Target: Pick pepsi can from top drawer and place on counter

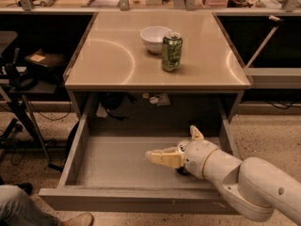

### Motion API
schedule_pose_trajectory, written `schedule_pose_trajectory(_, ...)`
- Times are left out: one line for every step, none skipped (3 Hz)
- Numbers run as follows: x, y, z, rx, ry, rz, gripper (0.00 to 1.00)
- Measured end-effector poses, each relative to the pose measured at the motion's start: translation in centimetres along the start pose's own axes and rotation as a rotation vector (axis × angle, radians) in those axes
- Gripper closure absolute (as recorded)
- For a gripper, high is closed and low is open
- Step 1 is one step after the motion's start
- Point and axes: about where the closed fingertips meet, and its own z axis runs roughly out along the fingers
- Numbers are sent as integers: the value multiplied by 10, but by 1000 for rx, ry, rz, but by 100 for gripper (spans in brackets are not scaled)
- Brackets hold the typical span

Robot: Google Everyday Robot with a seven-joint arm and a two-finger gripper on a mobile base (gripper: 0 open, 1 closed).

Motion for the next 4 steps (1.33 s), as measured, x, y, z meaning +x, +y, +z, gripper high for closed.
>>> schedule_pose_trajectory(0,0,0,0,0,0,0)
schedule_pose_trajectory(12,7,8,14,14,-67,0)
schedule_pose_trajectory(8,5,14,-8,21,-38,0)
schedule_pose_trajectory(8,5,14,-8,21,-39,0)
